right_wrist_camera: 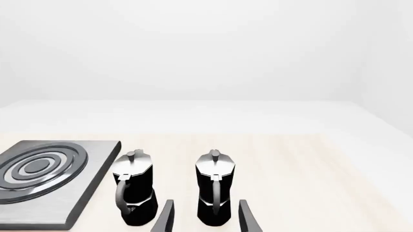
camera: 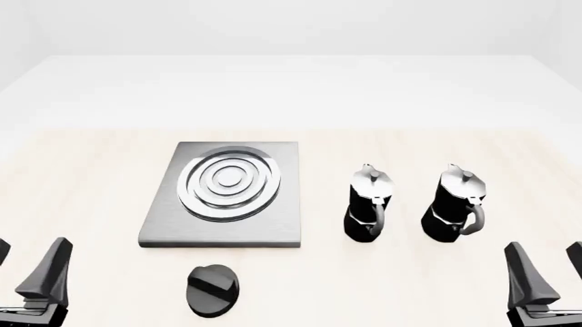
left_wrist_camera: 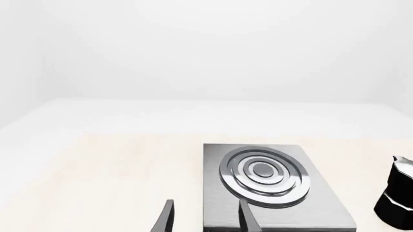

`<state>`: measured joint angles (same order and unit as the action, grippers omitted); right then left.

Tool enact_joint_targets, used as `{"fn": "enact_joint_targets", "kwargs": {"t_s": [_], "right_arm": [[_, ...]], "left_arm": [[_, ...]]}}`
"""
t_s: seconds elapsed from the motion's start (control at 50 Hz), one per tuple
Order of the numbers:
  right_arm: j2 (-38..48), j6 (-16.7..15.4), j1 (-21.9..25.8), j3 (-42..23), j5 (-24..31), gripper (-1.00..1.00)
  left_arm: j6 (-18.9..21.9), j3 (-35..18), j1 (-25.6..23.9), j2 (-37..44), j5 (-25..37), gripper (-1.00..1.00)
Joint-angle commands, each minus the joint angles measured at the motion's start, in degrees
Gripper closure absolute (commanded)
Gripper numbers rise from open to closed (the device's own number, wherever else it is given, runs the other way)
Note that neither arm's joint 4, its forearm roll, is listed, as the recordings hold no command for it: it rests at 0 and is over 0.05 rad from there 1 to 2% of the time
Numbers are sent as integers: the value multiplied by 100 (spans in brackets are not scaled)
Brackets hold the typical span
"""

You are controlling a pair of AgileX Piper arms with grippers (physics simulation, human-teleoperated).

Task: Turn off the stove.

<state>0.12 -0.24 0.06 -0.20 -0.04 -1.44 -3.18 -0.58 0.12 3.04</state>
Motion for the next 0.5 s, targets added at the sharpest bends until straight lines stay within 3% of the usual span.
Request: {"fn": "enact_joint_targets", "kwargs": {"t_s": [0.02,0.42,0.5], "right_arm": [[28,31,-1,-4,-5,-100],[20,-4,27,-3,-14,-100],[15,2,11,-5,-15,-100]], "left_arm": [[148,295,46,60,-334,-100],[169,294,53,109,-353,-100],[15,216,73,586,-623,-100]]}}
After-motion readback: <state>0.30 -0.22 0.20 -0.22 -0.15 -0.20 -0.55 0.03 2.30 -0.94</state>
